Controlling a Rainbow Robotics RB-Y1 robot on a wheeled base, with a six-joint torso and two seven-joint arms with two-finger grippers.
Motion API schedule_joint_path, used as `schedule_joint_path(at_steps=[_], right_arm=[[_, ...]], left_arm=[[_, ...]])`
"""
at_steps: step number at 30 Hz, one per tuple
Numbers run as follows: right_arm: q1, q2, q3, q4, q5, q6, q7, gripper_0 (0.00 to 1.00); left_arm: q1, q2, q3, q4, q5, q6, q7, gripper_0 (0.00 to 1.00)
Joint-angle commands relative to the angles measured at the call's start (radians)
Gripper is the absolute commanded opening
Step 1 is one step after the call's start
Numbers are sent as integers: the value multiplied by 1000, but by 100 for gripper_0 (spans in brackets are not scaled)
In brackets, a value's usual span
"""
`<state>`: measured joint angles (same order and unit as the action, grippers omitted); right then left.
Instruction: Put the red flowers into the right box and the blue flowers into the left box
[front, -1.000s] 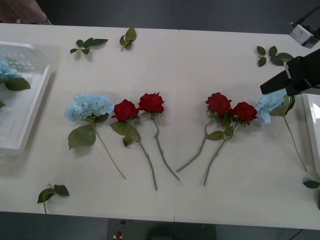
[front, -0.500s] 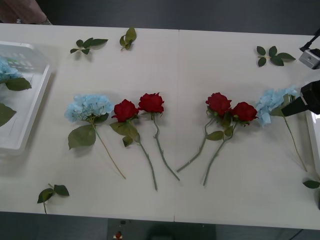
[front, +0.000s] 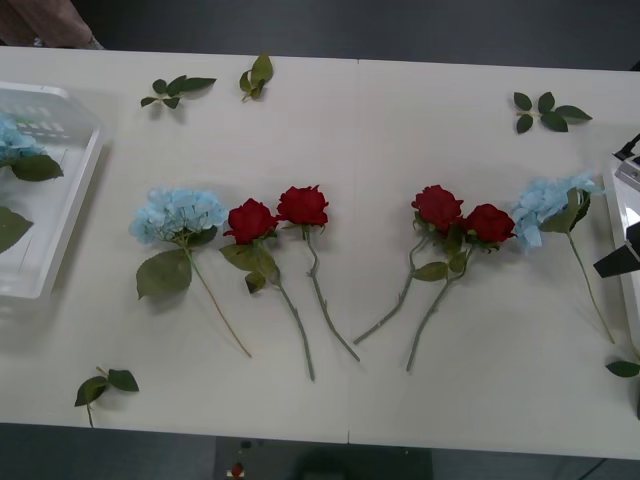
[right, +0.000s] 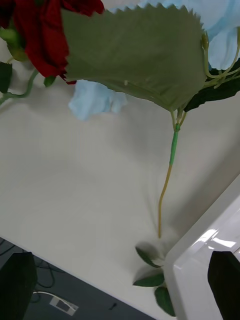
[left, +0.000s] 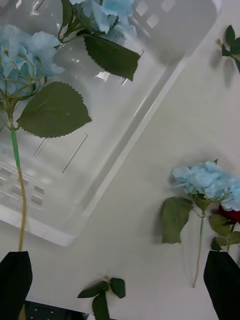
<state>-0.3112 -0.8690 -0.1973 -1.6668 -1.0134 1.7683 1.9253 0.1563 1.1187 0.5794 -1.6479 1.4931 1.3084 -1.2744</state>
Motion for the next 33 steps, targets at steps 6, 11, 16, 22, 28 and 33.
schedule_joint_path(at_steps=[6, 11, 16, 22, 28, 33], right_arm=[[-9, -16, -16, 187, 19, -108, 265, 100], [-9, 2, -11, 248, 36, -173, 354, 100], [-9, 39, -11, 274, 82, -231, 417, 100], [-9, 97, -11, 275, 133, -273, 423, 100], [-9, 140, -4, 277, 153, -302, 425, 100], [-11, 163, 12, 315, 159, -359, 428, 100]], left_arm=[[-216, 58, -194, -55, -137, 3, 240, 100], [-308, 49, -313, -76, -191, -8, 365, 100], [-373, 1, -403, -112, -254, -31, 486, 100], [-446, -53, -529, -147, -356, -55, 601, 100], [-500, -114, -639, -156, -453, -64, 701, 100], [-532, -154, -719, -155, -511, -84, 791, 100]])
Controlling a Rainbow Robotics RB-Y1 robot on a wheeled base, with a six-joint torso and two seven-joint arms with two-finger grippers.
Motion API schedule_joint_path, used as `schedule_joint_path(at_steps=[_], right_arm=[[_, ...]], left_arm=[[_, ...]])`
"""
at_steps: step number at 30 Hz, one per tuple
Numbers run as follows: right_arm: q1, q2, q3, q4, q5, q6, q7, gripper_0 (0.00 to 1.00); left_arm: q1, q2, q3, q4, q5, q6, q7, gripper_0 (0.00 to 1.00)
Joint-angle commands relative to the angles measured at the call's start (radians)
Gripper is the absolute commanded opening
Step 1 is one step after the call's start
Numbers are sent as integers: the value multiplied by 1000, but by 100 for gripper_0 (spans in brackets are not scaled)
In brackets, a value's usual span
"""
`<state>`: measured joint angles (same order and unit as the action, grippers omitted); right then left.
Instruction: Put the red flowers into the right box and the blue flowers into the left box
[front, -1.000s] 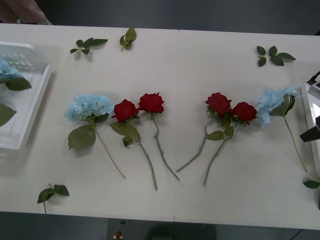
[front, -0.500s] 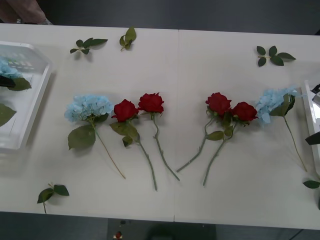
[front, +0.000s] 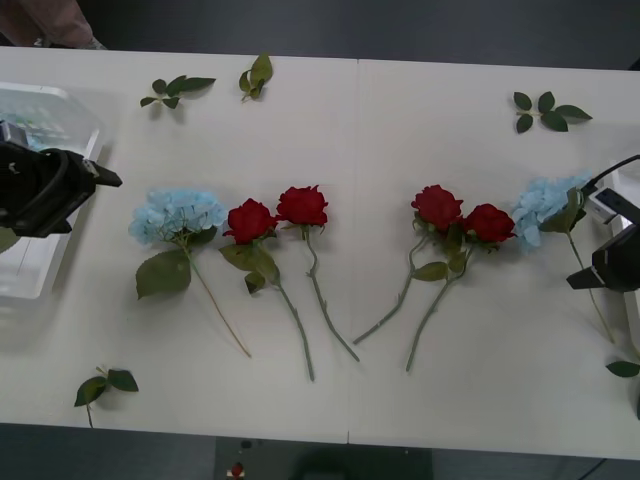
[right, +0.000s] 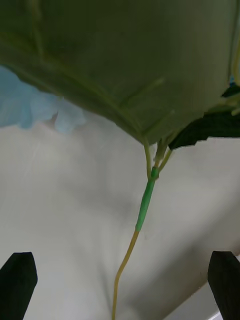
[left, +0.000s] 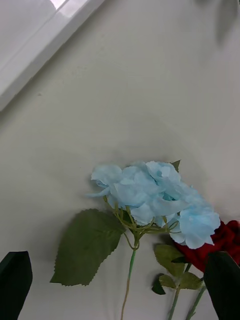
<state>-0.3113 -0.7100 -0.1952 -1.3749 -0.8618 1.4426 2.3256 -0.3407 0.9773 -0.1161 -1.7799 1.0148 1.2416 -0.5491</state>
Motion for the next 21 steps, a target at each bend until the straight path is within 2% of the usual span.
schedule_joint_path(at_steps=[1, 10, 19, 20, 21], right_arm=[[-11, 9, 14, 34, 7, -51, 31, 100], [-9, 21, 54, 92, 6, -133, 37, 100], [-9, 50, 56, 108, 20, -159, 37, 100], [-11, 53, 56, 111, 20, -171, 37, 85], [-9, 55, 57, 112, 18, -177, 37, 64]], left_arm=[[-43, -22, -43, -22, -45, -19, 92, 100], [-110, -77, -229, -22, -190, -31, 221, 100], [-121, -131, -343, -22, -300, -42, 242, 100], [-124, -134, -367, -22, -314, -50, 241, 100], [-127, -137, -389, -22, -331, -59, 242, 100]])
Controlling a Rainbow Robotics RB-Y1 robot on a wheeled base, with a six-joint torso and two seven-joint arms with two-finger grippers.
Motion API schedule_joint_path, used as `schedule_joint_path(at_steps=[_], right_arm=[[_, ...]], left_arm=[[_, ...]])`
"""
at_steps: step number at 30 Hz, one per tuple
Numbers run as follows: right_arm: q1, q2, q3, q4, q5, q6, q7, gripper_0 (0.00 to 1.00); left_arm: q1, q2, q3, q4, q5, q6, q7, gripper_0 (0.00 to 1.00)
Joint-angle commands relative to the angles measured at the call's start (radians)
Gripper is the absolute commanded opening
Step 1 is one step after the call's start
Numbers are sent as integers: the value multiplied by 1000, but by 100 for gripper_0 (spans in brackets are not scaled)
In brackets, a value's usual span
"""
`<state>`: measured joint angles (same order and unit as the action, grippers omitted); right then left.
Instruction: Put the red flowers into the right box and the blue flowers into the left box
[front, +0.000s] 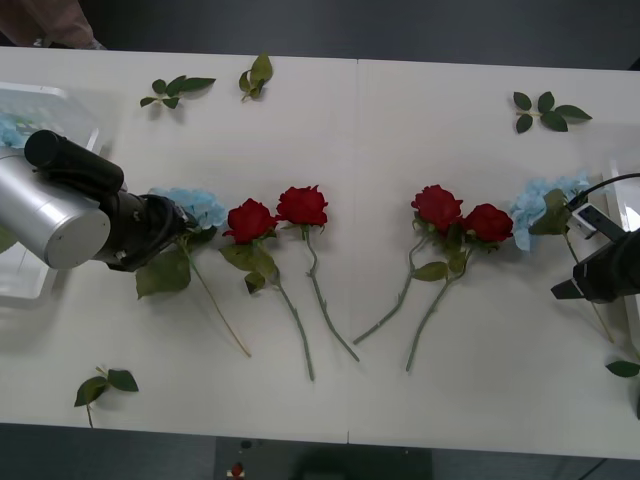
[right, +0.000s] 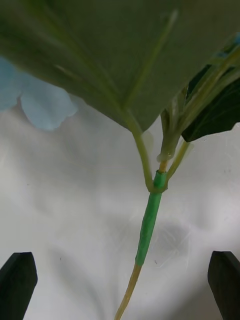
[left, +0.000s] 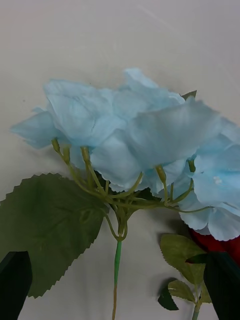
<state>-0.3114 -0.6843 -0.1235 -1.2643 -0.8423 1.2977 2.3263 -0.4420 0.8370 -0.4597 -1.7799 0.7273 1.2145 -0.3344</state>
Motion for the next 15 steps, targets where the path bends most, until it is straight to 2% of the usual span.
schedule_joint_path(at_steps=[1, 2, 3, 4, 15], right_arm=[[-9, 29, -15, 2, 0, -35, 36, 47], [-9, 29, -12, 0, 0, -40, 33, 13], [-9, 29, -10, 0, 0, -41, 33, 9], [-9, 29, -10, 2, 0, -44, 30, 0], [-11, 28, -16, 0, -27, -48, 25, 0]], left_arm=[[-26, 2, -56, -22, -52, -39, 28, 100], [-27, -4, -80, -22, -75, -52, 29, 100], [-27, -7, -88, -22, -85, -55, 29, 100], [-27, -13, -100, -22, -95, -58, 29, 100], [-29, -42, -175, -16, -141, -70, 20, 100]])
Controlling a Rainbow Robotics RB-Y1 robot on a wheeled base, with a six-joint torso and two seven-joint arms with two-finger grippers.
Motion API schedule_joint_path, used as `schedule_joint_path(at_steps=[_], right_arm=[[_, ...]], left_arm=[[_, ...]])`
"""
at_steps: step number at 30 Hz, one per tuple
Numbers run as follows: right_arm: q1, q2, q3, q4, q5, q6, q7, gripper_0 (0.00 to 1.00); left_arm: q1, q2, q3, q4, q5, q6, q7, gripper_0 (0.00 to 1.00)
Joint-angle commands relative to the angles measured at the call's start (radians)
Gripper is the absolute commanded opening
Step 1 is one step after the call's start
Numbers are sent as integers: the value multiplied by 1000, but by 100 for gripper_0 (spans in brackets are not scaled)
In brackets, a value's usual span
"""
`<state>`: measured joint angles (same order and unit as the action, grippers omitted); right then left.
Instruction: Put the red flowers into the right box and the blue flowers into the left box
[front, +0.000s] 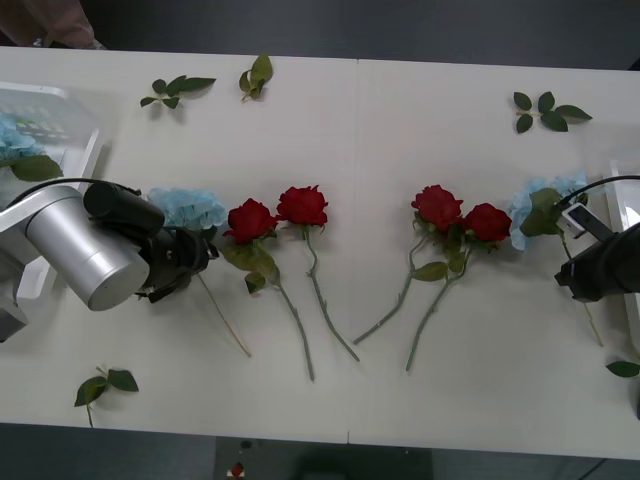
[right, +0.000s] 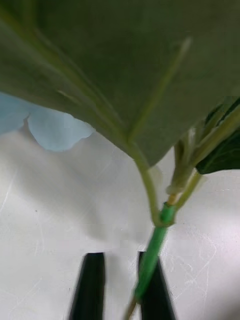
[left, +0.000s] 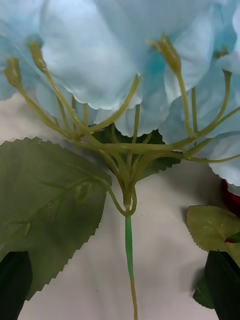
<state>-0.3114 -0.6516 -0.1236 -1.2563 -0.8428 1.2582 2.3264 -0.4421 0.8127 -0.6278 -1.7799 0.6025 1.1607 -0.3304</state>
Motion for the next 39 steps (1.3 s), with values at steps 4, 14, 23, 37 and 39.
schedule_joint_path(at_steps=[4, 14, 23, 37, 39], right_arm=[[-11, -6, -39, -15, -73, -3, 36, 0], [-11, -6, -114, -100, -222, 78, 50, 0], [-22, -5, -165, -190, -407, 158, 59, 0], [-152, -6, -195, -193, -703, 343, -87, 0], [-173, -6, -195, -193, -737, 357, -124, 0]], left_arm=[[-27, -32, -23, -1, -29, -16, 13, 100], [-27, -69, -26, 68, -75, -21, -21, 100], [-29, -70, -44, 77, -87, -22, -38, 28], [-27, -64, -59, 82, -113, -21, -38, 0], [-29, -60, -59, 79, -127, -21, -39, 0]])
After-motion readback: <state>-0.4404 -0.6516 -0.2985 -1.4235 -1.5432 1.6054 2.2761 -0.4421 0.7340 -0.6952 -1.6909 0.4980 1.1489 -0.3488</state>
